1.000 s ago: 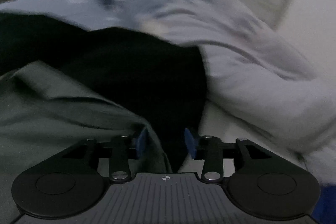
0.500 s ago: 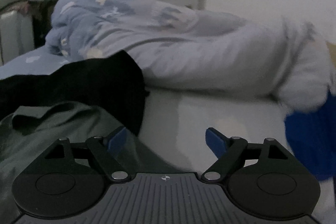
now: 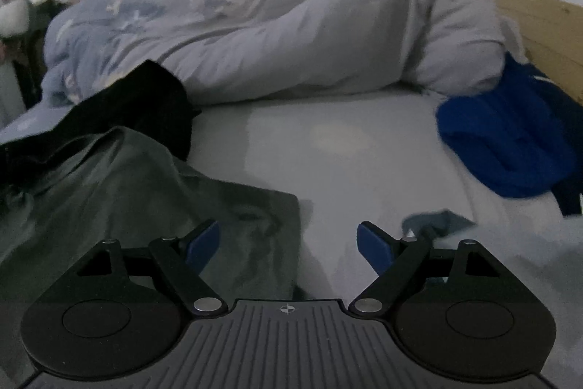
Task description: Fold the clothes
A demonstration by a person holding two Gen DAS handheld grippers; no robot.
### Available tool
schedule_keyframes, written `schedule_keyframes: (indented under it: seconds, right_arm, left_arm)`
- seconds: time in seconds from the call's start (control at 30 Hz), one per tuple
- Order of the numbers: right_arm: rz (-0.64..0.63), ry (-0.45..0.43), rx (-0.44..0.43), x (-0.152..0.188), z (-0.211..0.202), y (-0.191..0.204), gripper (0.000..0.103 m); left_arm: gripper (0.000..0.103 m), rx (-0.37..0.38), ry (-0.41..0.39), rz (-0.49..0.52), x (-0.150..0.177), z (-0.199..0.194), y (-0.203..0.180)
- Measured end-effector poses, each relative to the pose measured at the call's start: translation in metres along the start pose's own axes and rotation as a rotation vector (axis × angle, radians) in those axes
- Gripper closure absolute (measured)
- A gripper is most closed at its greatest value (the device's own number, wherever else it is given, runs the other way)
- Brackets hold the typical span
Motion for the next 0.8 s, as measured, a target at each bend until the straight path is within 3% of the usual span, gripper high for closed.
schedule_keyframes:
  seconds: [0.1,0.27,0.3,0.4,0.47,0.53,0.6,0.8]
  right_arm:
    - [0.032,-0.02,0.002,0.013,-0.017,-0.001,0.018]
    - [0.07,-0.048,-0.001,0.039,-0.047,0.011,0.014]
    - [0.077,-0.043,-0.011,0.044,-0.051,0.015,0.014]
    - [0.078,-0.019,-0.034,0.058,-0.059,0.031,0.013]
    - [0.089,-0.01,-0.053,0.063,-0.062,0.04,0.013]
    - [0.1,0.002,-0.069,0.069,-0.066,0.048,0.013]
    - [0.096,0.016,-0.084,0.073,-0.07,0.059,0.013]
    - [0.101,0.056,-0.119,0.086,-0.071,0.071,0.013]
  left_arm:
    - [0.072,-0.094,-0.179,-0.012,-0.024,-0.024,0.008]
    - [0.06,-0.088,-0.089,0.22,0.003,-0.044,0.006]
    - [0.055,-0.075,-0.05,0.282,0.015,-0.046,0.005]
    - [0.055,-0.022,0.108,0.411,0.048,-0.03,-0.003]
    - [0.056,-0.013,0.163,0.478,0.063,-0.015,-0.012]
    - [0.06,-0.063,0.154,0.533,0.07,-0.003,-0.021]
    - [0.062,-0.087,0.128,0.511,0.064,0.003,-0.027]
    - [0.062,-0.07,0.097,0.545,0.056,0.009,-0.047]
Point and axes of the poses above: each gripper's, at about its wrist camera, not at the fingertips, and z roughly the way its jaws point, y to its left, x to its underside, the point moved 1 cm from there along z, roughly the way its jaws point, and after that the axes turned 12 degrees about -x, right-handed, at the moved point
